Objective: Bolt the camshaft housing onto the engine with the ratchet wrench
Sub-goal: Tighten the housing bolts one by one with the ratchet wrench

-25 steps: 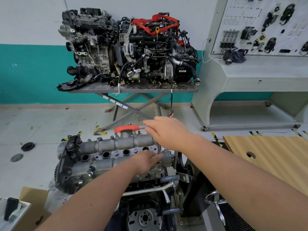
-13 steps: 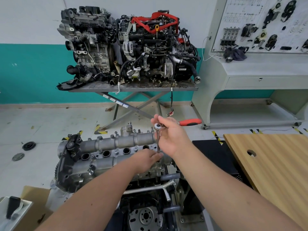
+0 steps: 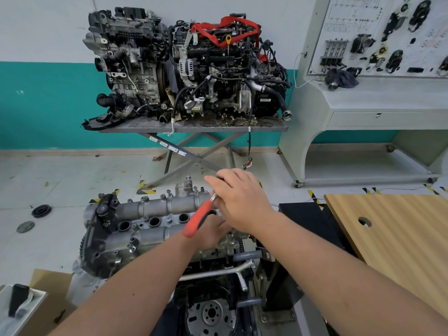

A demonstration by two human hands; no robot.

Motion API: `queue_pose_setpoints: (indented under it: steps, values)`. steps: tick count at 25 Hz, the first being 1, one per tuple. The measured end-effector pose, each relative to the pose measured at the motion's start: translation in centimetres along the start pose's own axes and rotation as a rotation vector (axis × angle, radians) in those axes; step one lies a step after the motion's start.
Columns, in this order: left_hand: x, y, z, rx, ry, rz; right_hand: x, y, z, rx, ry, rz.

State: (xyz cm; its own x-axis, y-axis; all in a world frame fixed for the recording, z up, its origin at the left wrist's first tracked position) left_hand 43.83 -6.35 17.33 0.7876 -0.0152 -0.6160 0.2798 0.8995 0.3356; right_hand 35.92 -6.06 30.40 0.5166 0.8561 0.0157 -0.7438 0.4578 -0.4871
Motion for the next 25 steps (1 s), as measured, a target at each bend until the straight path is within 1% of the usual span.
queue_pose_setpoints:
  steps: [3,5,7,8,9,10,11,13,14,15,17,18,19,20,22,23,25]
  values:
    - [-0.4,0.2,0.0,0.033,0.004,0.027,-0.4,-0.1,-0.4,0.226,0.015,0.082]
    - [-0.2,0.2,-0.1,0.043,0.061,0.053,-0.8,-0.4,-0.2,0.342,0.015,0.126]
    - [0.1,0.2,-0.3,0.077,0.089,0.093,-1.0,-1.0,0.3,0.357,0.059,0.125]
    - [0.2,0.2,-0.3,0.09,0.097,0.107,-1.2,-1.4,0.5,0.35,0.08,0.083]
    - [0.2,0.1,-0.3,0.097,0.103,0.109,-1.5,-2.0,0.6,0.364,0.07,0.001]
    - [0.1,0.0,-0.3,0.097,0.111,0.105,-2.1,-2.6,0.5,0.406,0.007,-0.115]
    - [0.1,-0.1,-0.4,0.096,0.114,0.098,-2.8,-2.9,0.2,0.478,-0.11,-0.248]
    - [0.1,-0.1,-0.3,0.091,0.115,0.079,-3.6,-3.1,-0.8,0.586,-0.497,-0.498]
    - [0.2,-0.1,-0.4,0.089,0.112,0.073,-3.5,-2.8,-1.2,0.595,-0.717,-0.608]
    - [0.2,-0.1,-0.4,0.088,0.102,0.072,-3.2,-2.3,-1.5,0.57,-0.946,-0.719]
    - [0.1,-0.1,-0.4,0.086,0.072,0.076,-2.5,-1.5,-2.1,0.433,-1.415,-0.899]
    - [0.1,-0.1,-0.4,0.085,0.063,0.078,-2.1,-1.3,-2.4,0.338,-1.618,-0.947]
    - [0.0,-0.1,-0.4,0.084,0.059,0.079,-2.0,-1.3,-2.7,0.26,-1.755,-0.978]
    - [0.0,-0.1,-0.3,0.083,0.059,0.079,-2.0,-1.3,-2.9,0.205,-1.829,-1.008]
    - [0.0,-0.1,-0.3,0.084,0.061,0.076,-2.5,-1.4,-3.6,0.122,-1.881,-1.069]
    - [0.0,-0.1,-0.3,0.086,0.059,0.067,-2.8,-1.4,-3.8,0.092,-1.88,-1.097]
    - [-0.1,-0.2,-0.3,0.091,0.053,0.056,-2.8,-1.3,-4.0,0.098,-1.813,-1.14]
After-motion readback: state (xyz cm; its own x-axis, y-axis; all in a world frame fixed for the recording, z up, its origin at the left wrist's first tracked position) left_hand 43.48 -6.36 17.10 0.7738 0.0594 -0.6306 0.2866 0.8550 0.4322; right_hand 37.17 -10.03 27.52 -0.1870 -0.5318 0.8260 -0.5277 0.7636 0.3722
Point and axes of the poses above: each hand's wrist, its own y-axis away from the middle knuckle, its own z-axis out of the back of the hand, x = y × z, the point moved 7 cm from there along -y, towards the middle knuckle, and after that the axes turned 13 degrees about x, right-handed, at the moved point
